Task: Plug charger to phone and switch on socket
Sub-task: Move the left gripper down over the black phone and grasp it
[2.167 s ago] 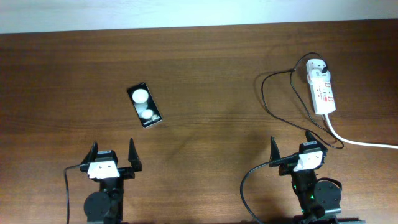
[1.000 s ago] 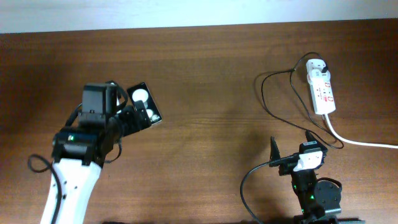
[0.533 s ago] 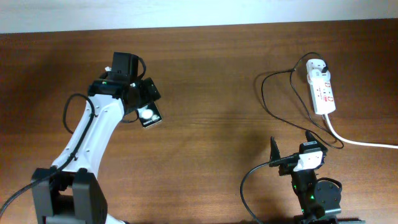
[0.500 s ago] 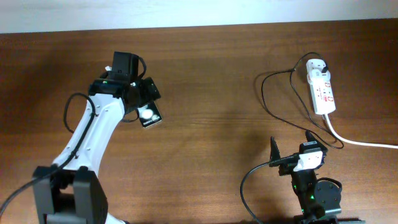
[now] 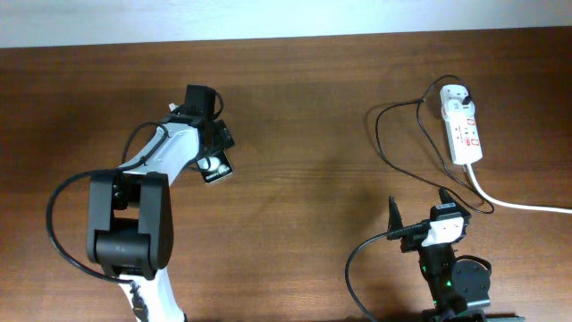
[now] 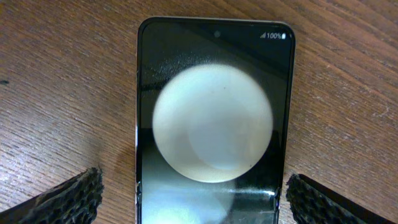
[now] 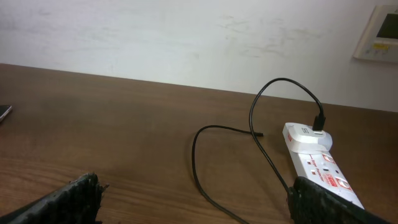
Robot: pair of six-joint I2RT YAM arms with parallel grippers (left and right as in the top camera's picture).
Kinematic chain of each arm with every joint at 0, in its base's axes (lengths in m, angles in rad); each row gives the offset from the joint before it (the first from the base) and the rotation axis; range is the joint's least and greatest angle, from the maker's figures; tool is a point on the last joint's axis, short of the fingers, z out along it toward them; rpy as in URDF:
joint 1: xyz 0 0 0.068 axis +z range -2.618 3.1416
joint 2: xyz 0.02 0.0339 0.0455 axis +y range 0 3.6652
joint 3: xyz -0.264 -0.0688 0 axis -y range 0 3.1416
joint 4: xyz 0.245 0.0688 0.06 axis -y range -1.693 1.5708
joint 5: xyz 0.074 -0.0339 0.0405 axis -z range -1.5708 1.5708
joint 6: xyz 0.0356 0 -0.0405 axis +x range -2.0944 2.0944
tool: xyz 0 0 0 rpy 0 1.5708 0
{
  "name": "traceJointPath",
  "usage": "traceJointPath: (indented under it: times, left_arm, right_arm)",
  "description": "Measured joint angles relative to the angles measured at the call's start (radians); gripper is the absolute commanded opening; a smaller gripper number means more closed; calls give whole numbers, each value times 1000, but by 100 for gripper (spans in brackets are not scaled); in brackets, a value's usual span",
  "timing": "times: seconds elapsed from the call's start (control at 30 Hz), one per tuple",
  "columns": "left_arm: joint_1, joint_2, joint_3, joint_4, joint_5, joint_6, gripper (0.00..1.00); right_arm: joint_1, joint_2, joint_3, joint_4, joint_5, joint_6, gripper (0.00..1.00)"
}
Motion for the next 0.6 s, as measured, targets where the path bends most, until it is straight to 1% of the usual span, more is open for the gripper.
traceJointPath:
  times: [0.3,0.47,0.6]
  left_arm:
    - [0,0,0,10,8,2,99]
    - [0,5,-23,42,19,6,100]
    - [0,20,-11,53,15,24,85]
  right_arm:
    - [0,0,0,0,0,1,99]
    - [0,0,0,0,0,0,99]
    - [0,0,0,0,0,0,99]
